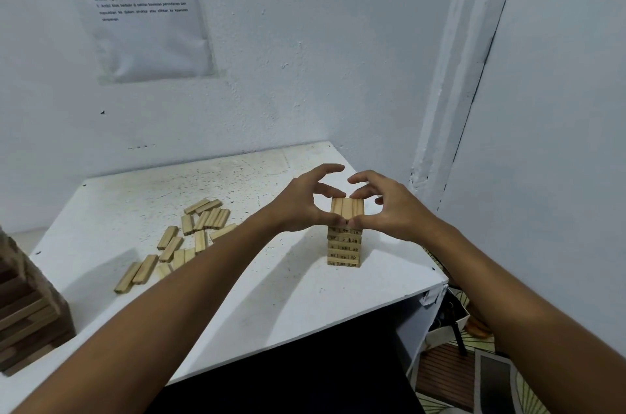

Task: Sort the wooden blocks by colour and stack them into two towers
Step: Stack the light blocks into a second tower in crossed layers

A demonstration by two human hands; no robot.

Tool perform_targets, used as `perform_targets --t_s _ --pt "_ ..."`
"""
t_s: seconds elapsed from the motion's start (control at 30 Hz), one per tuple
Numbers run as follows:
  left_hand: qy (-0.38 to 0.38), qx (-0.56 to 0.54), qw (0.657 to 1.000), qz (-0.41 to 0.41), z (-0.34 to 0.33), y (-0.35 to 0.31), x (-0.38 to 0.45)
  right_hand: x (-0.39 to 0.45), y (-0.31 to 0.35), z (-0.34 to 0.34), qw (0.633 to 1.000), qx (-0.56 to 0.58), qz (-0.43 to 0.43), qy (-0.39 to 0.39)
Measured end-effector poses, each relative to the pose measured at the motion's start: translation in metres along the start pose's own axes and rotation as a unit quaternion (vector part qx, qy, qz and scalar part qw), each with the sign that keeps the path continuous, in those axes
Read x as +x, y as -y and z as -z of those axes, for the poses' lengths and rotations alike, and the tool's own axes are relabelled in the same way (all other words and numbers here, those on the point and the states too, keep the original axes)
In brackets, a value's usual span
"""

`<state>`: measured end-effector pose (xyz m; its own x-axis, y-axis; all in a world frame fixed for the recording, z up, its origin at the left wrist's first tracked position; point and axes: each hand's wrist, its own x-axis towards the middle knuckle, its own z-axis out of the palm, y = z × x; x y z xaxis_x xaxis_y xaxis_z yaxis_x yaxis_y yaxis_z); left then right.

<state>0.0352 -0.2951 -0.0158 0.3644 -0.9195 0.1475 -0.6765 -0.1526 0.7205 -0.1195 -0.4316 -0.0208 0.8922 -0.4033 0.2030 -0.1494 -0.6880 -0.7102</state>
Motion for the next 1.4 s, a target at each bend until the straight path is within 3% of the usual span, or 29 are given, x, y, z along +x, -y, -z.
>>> perform_targets --t_s 0.47,0.7,0.93,1.13,1.4 --pt "-0.010 -0.003 1.000 -0.013 0.004 -0.001 -0.002 -0.003 0.002 0.000 1.000 0.004 -0.005 -0.002" --pt "-0.045 -0.075 0.996 0.028 0.004 0.008 -0.017 -0.007 0.002 0.000 0.998 0.051 -0.008 -0.045" --pt "-0.075 -0.069 0.993 0.054 0.019 0.021 -0.035 -0.002 0.022 -0.003 0.995 0.022 0.031 -0.087" --pt "-0.123 -0.042 0.987 0.094 0.059 0.044 -0.075 0.018 0.059 -0.021 0.994 -0.051 0.089 -0.035" --pt "-0.203 0.034 0.966 0.155 0.097 0.088 -0.160 0.045 0.108 -0.108 0.986 -0.034 0.143 0.074"
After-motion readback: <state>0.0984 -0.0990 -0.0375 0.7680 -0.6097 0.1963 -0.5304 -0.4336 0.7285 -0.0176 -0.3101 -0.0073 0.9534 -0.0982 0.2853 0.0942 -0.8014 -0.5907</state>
